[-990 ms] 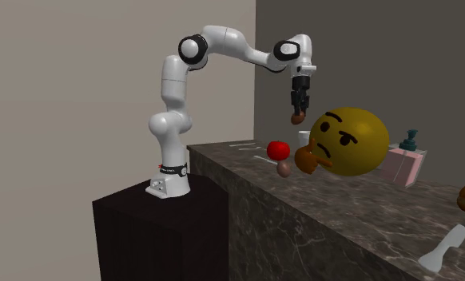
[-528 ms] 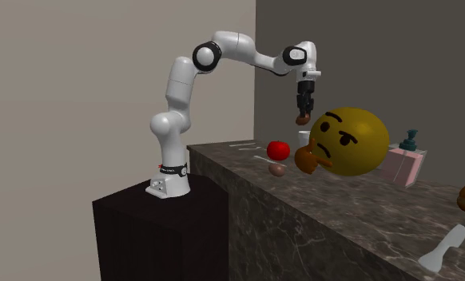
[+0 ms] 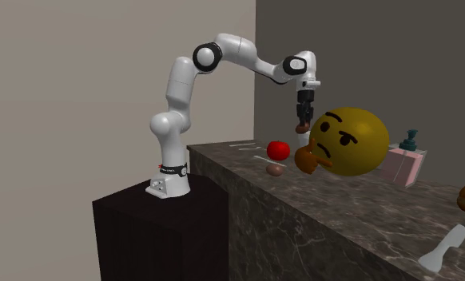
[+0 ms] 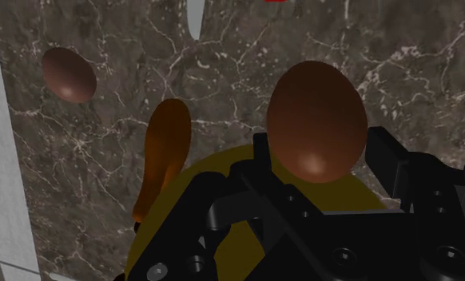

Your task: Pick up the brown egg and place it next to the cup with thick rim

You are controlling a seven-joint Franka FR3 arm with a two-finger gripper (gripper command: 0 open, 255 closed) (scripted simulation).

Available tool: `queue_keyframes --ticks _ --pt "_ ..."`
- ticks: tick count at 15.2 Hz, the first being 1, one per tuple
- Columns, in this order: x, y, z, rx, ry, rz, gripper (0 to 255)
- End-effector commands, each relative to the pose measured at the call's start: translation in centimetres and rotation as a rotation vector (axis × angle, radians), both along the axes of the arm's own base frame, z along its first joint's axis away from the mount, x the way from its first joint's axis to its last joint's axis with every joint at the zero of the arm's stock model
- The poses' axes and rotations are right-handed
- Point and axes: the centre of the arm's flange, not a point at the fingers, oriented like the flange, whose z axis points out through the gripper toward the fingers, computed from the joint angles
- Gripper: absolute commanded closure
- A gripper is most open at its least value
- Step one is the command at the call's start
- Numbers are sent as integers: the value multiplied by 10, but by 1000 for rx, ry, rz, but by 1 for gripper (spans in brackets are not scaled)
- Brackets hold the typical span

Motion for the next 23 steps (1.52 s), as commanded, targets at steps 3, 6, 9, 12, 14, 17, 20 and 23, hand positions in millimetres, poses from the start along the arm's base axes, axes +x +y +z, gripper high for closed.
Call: queue_keyframes --ticks 3,6,9,12,14,17,20,23 --pt "0 0 -21 0 -1 0 255" --pt "0 0 -37 0 -1 0 255" --pt "0 0 -53 0 -1 0 255" --pt "0 0 -69 0 -1 0 255" --pt "0 0 -79 0 -1 0 255" --pt "0 0 -95 0 -1 0 255" --pt "0 0 -111 0 -1 0 255" --pt "0 0 -127 0 -1 0 255"
